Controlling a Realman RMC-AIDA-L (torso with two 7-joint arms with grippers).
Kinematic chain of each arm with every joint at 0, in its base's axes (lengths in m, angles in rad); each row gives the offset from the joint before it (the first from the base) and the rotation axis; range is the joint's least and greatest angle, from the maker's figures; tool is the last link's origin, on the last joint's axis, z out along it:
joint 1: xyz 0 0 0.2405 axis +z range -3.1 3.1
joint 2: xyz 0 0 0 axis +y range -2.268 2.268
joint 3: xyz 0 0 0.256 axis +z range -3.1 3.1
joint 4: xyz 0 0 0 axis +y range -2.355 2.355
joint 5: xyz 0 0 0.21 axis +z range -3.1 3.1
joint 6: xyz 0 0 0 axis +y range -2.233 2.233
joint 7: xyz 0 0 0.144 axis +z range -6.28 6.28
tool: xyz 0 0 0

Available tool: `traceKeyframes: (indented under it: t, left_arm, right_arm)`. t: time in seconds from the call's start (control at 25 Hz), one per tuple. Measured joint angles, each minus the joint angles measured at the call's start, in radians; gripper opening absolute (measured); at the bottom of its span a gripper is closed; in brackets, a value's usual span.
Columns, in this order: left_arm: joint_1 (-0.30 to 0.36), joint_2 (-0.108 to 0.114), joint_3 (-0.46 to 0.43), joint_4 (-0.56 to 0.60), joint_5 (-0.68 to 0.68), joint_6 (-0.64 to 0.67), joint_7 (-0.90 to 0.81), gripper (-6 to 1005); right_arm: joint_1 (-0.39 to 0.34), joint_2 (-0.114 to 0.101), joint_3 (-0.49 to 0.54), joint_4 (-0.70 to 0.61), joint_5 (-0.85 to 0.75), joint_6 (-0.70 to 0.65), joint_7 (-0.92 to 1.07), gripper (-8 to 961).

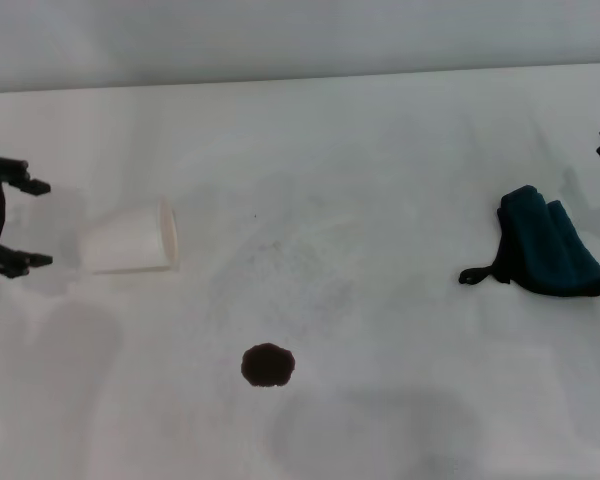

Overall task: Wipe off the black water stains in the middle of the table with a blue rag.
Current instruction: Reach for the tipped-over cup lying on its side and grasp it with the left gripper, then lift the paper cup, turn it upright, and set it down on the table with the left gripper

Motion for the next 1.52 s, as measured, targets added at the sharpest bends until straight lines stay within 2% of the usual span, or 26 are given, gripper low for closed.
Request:
traceKeyframes:
  t: [0.28, 1.0, 1.24, 1.52]
  left_arm:
    - [0.024, -0.001, -0.001, 0.043, -0.038, -0.030, 0.000, 868]
    - [0.062, -0.003, -0.002, 0.261, -0.059, -0.152, -0.067, 871]
    - [0.084, -0.004, -0.002, 0.352, -0.050, -0.238, -0.081, 871]
    - [0.101, -0.004, -0.002, 0.386, -0.081, -0.270, -0.080, 872]
  right_arm:
    - [0.000, 0.000, 0.000, 0.015, 0.000, -0.001, -0.003, 867]
    - [-0.002, -0.006, 0.000, 0.006, -0.006, -0.004, -0.004, 865]
    - [-0.006, -0.006, -0.009, 0.006, -0.009, -0.002, -0.004, 865]
    - [-0.015, -0.006, -0.012, 0.014, -0.010, -0.002, -0.004, 866]
